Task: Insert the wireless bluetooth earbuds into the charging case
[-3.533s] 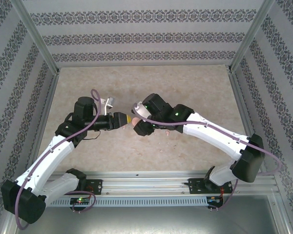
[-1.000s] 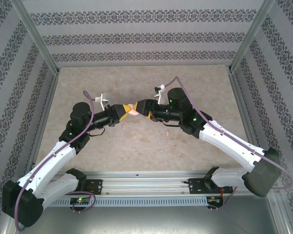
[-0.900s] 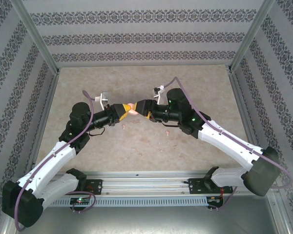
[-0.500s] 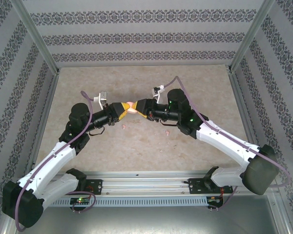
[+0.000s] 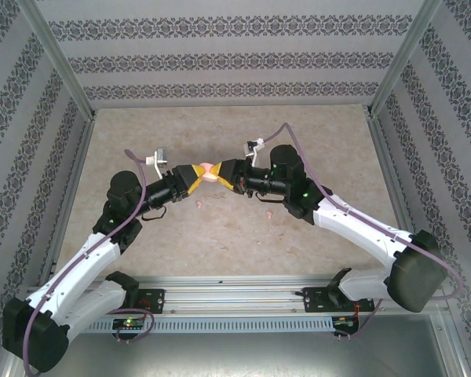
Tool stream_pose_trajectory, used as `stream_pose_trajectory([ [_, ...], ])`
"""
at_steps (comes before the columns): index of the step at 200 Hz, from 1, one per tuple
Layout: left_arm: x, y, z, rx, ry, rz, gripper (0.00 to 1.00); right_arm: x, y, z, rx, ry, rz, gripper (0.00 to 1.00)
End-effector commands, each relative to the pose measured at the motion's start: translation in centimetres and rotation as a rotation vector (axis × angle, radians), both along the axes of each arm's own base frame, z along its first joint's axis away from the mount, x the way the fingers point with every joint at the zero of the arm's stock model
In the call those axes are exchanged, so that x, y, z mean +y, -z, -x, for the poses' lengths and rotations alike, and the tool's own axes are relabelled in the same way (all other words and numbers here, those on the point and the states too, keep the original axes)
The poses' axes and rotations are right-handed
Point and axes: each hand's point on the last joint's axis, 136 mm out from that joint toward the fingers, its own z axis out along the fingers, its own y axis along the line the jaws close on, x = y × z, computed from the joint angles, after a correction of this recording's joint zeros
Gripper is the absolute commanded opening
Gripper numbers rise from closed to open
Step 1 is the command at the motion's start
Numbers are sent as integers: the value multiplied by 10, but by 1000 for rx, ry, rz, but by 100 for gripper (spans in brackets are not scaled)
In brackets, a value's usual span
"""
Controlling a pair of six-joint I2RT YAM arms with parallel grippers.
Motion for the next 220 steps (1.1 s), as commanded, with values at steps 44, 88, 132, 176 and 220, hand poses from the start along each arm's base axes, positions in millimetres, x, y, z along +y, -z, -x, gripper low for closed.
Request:
stream_pose_trajectory([
  [44,3,-20,30,-502,32,-236,56,-38,-11,7,13,-44,37,17],
  [88,-14,-11,68,-913,245,-411,66,-54,-9,28,25,-139,87,17],
  [132,-21,9,67,-1033,318,-487,67,-59,-10,45,11,-188,108,17],
  [176,-35,14,60,-1051,364,-471,65,-58,-8,55,3,-215,122,17],
  [220,-51,19,62,-1072,397,-471,65,-49,-9,60,-7,-243,118,17],
])
